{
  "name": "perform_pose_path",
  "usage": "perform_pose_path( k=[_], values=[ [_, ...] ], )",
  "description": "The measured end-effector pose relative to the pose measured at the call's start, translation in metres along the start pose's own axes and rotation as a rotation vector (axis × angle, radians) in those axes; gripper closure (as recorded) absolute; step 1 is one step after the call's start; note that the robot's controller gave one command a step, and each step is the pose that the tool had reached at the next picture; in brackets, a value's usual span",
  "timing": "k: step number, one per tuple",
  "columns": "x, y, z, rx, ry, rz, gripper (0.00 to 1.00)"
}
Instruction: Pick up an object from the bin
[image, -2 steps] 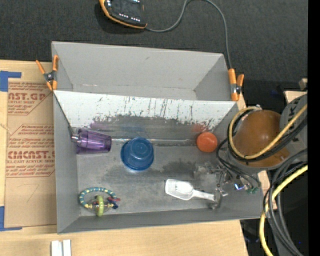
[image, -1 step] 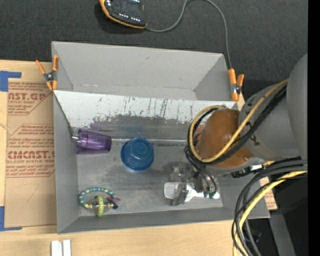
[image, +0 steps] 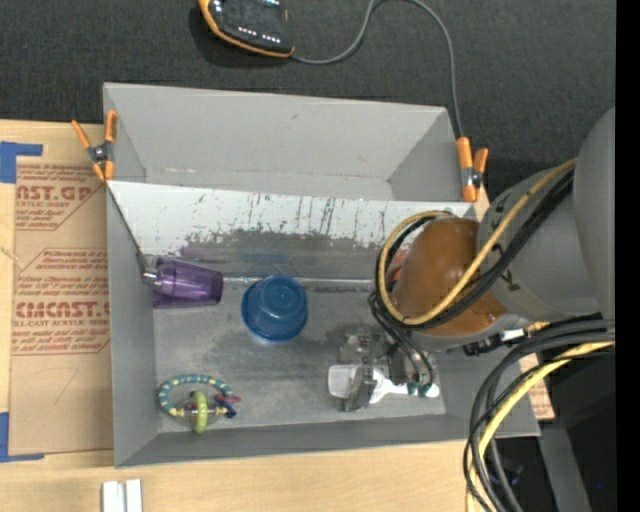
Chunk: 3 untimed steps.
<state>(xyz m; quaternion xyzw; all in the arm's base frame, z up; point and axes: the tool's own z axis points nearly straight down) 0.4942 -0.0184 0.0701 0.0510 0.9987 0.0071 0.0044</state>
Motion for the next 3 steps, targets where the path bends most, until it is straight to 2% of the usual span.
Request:
perform_pose_path(
  k=[1, 2, 3],
  values=[
    [-0.0036, 0.0043, 0.0005, 0.000, 0.000, -0.011, 0.00],
    [-0.0052, 0.0055, -0.0001, 0.000, -0.002, -0.013, 1.00],
    [-0.0052, 0.0055, -0.0001, 0.000, -0.002, -0.013, 1.00]
  ],
)
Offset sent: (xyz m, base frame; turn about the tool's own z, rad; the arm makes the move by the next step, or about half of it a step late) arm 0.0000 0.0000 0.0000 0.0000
